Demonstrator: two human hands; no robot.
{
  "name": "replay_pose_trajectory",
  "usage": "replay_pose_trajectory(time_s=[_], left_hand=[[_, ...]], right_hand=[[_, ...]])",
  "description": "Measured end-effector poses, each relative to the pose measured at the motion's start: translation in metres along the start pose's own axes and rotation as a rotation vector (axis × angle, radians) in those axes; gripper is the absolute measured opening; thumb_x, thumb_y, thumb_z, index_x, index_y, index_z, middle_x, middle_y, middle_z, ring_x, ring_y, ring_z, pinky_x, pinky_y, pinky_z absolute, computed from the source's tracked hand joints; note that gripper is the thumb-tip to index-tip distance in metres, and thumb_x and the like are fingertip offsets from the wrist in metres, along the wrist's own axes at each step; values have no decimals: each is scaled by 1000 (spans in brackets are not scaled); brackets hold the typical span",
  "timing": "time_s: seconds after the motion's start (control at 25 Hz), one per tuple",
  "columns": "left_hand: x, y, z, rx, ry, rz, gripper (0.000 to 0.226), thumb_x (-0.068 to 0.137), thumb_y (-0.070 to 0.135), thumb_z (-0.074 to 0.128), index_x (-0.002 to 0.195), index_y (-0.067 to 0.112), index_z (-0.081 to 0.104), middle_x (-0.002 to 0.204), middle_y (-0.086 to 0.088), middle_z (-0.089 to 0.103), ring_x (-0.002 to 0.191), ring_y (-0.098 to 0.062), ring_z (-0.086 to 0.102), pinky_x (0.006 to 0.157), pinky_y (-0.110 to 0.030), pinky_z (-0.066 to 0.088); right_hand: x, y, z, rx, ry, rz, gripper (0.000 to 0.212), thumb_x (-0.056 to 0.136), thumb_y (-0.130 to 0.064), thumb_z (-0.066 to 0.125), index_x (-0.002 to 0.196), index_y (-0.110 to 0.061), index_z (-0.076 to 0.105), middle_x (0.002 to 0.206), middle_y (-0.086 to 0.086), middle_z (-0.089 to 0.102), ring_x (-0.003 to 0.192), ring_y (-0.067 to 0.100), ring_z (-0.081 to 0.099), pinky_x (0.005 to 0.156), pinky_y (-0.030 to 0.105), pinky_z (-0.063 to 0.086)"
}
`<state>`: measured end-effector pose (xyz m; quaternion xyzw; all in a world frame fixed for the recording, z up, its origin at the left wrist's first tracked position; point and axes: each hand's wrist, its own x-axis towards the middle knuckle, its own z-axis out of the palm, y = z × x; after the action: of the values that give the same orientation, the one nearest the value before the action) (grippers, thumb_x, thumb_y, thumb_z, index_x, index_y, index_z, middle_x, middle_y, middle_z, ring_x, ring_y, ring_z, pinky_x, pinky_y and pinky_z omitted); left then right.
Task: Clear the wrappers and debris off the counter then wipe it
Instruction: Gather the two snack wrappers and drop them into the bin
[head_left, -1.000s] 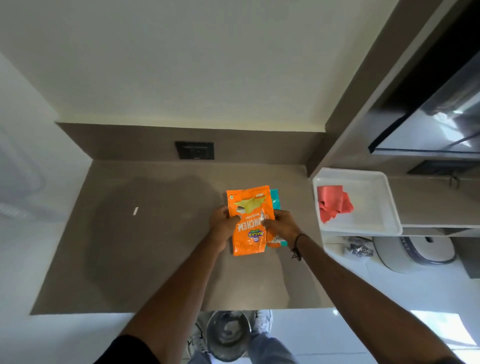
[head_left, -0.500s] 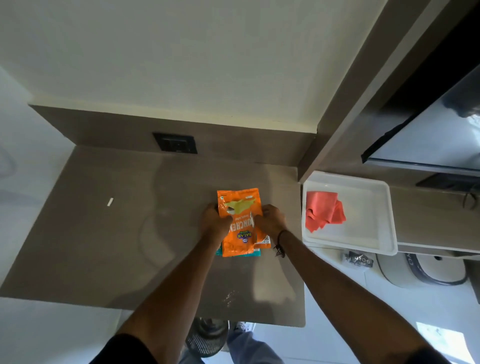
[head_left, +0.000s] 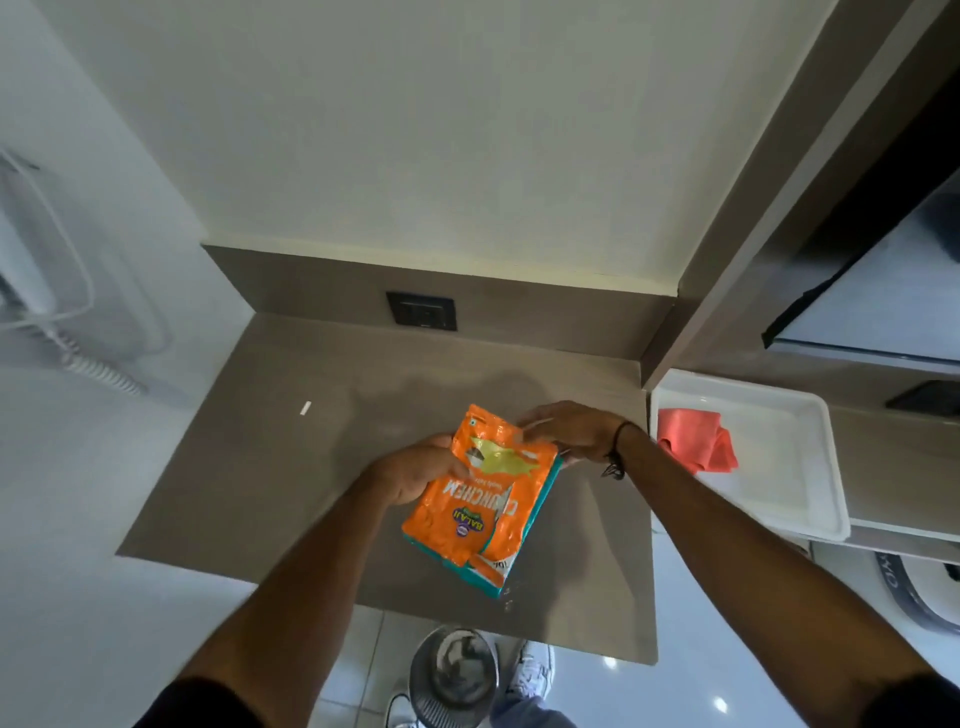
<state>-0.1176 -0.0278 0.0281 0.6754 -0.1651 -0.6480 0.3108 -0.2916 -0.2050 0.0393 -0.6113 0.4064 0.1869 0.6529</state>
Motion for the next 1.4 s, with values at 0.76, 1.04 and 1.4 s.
replay_pose_trajectory(time_s=[0.76,1.04,1.4], left_hand=[[9,-194,-67,1296,574,548,62,106,38,33,165,20,23,175,-8,16,163,-32,16,131,-57,15],[26,-207,-68,1324,702,652,62,105,40,25,163,20,24,175,-8,20,162,-31,20,130,-59,19],[40,-213,-73,1326,779,692,61,104,41,29,162,23,25,175,-5,20,162,-30,19,131,-57,16]], right_hand=[[-45,179,278,-47,497,91,42,71,13,49,81,-10,82,92,7,79,83,16,69,65,16,55],[44,292,358,304,734,393,31,78,2,62,98,-12,82,103,16,78,104,32,71,87,30,55],[120,341,377,379,770,553,26,86,-26,64,106,-18,79,109,14,77,109,37,68,97,33,55]])
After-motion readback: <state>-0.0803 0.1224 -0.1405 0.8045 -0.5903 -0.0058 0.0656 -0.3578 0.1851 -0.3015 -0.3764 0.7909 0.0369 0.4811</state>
